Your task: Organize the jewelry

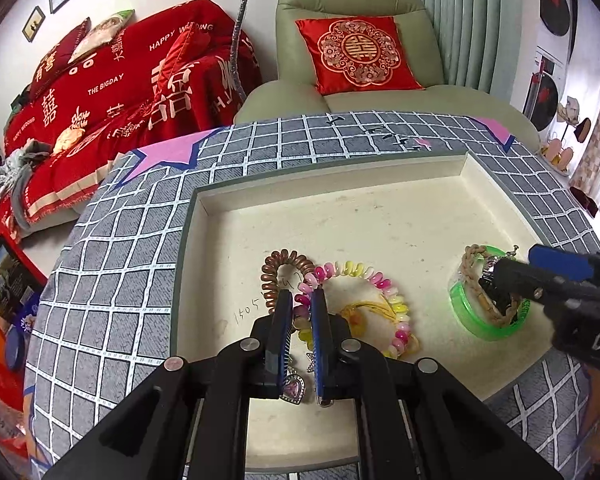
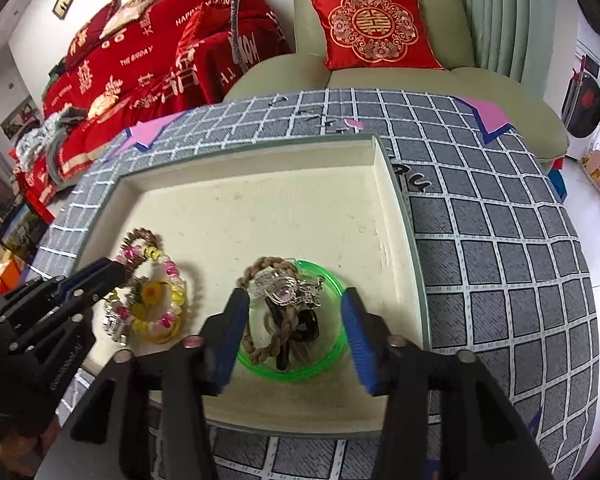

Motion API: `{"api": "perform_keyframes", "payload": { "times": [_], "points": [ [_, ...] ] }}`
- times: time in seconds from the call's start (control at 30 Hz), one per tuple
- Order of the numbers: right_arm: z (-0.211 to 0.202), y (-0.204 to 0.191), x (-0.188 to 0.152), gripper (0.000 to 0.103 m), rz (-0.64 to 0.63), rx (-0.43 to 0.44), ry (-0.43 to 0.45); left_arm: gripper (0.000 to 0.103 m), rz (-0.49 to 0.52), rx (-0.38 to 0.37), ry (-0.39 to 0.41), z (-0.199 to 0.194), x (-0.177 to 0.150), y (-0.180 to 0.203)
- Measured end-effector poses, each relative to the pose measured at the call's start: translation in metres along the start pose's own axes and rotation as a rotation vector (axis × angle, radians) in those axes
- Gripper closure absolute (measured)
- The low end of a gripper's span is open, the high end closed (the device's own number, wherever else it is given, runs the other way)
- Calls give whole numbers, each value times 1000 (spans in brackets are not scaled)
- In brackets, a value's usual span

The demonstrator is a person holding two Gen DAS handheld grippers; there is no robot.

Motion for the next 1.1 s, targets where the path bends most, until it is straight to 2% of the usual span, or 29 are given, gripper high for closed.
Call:
{"api": "perform_keyframes", "payload": {
  "times": [0.17, 0.3, 0.33, 0.37, 0.4, 0.43, 0.53, 0.63, 0.7, 0.77, 1.1],
  "points": [
    [-16, 2, 4, 41, 39, 32, 37, 82, -7, -26, 15, -6, 0, 2],
    [-27, 2, 1, 41, 53, 39, 55, 80, -21, -29, 23, -9, 0, 1],
    [-30, 2, 0, 41, 55, 40, 57, 67, -28, -32, 23, -10, 1, 0],
    [-32, 2, -2, 41, 58, 42, 58, 5, -37, -25, 23, -11, 1, -2],
    [-33, 3, -2, 41, 60, 43, 58, 0, -55, 2, 37, -13, 1, -5],
    [-34, 4, -4, 41, 65, 45, 59, 0, -61, 27, 69, -17, 3, -8],
    [-36, 8, -5, 41, 81, 50, 60, 0, -49, 22, 65, -12, 3, -8],
    [-41, 9, -9, 41, 90, 47, 63, 0, -48, 51, 86, -19, 4, -11],
    [-45, 9, -13, 36, 94, 51, 66, 0, -56, 58, 97, -27, 2, -14],
    [-52, 9, -19, 21, 93, 47, 81, 0, -64, 64, 108, -38, -3, -16],
    [-85, 1, -65, 20, 29, -34, 154, 0, -98, 59, 142, -86, -49, -10]
  ]
}}
Point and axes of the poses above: each gripper's, at about its wrist camera, not at the fingertips, and z roughly the way its jaws point, y to its right, x to its top, the point moved 6 cm from there along z, roughly the way its jaws point, and after that the axes turned 6 degrees about z, right-handed, at the moved point
